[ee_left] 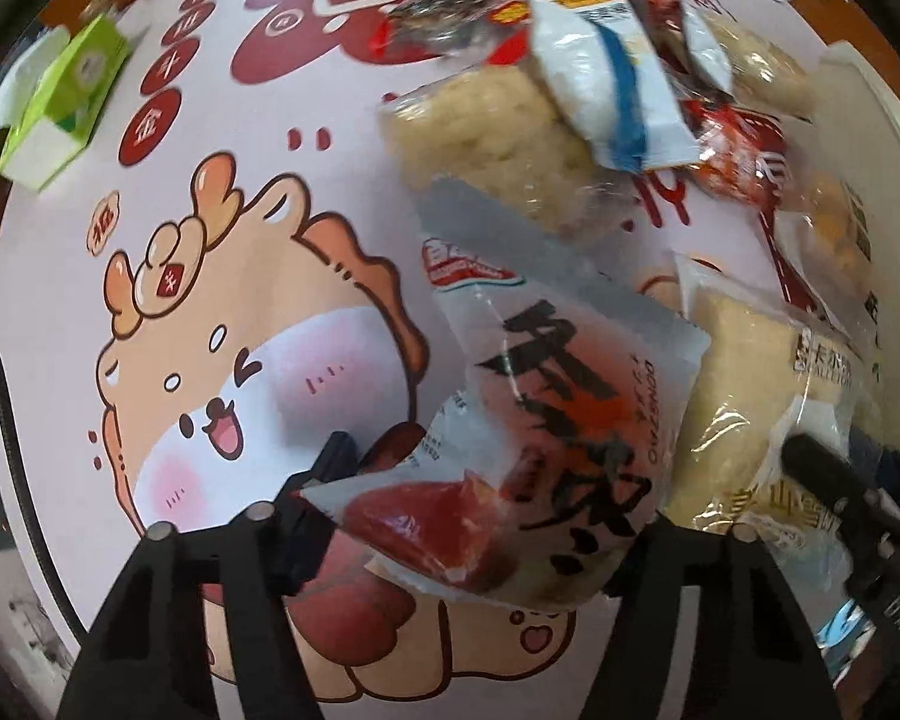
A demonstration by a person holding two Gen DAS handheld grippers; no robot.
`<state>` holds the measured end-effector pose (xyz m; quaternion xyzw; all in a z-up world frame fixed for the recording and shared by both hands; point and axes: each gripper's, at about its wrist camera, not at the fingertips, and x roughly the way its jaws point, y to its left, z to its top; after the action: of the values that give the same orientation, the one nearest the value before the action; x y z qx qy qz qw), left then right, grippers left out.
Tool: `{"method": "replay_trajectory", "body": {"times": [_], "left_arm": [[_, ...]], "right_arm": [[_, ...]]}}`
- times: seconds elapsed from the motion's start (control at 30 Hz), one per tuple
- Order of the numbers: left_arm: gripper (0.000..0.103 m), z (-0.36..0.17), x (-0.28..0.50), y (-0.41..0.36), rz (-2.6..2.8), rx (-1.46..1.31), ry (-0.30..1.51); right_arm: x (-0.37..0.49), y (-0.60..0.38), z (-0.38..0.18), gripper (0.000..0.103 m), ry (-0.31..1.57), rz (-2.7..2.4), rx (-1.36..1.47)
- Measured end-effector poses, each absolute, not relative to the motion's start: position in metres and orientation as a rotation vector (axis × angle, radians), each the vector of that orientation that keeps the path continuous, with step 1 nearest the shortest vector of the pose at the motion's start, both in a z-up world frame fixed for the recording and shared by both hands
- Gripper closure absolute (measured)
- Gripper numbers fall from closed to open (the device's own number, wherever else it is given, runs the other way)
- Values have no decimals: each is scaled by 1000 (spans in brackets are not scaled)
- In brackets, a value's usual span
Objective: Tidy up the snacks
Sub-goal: 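Grasp the red-and-white snack bag with the left tool while the right tool grasps the wrapped bread loaf, then carry both held snacks over the white tray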
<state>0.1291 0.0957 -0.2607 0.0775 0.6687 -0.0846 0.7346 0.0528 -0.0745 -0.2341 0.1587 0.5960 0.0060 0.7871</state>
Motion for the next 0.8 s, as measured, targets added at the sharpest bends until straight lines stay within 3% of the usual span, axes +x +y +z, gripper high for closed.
{"method": "replay_trajectory", "body": {"times": [0.07, 0.1, 0.43, 0.8], "left_arm": [[48, -259, 125, 90, -211, 187, 1465], [68, -258, 121, 87, -231, 188, 1460], [70, -210, 89, 64, -304, 207, 1375], [70, -139, 80, 107, -387, 135, 1226]], "right_arm": [[50, -81, -226, 72, 1262, 20, 355], [49, -82, -223, 73, 1258, 24, 355], [15, -60, -178, 75, 1165, -4, 230], [-7, -41, -97, 75, 999, -91, 65]]}}
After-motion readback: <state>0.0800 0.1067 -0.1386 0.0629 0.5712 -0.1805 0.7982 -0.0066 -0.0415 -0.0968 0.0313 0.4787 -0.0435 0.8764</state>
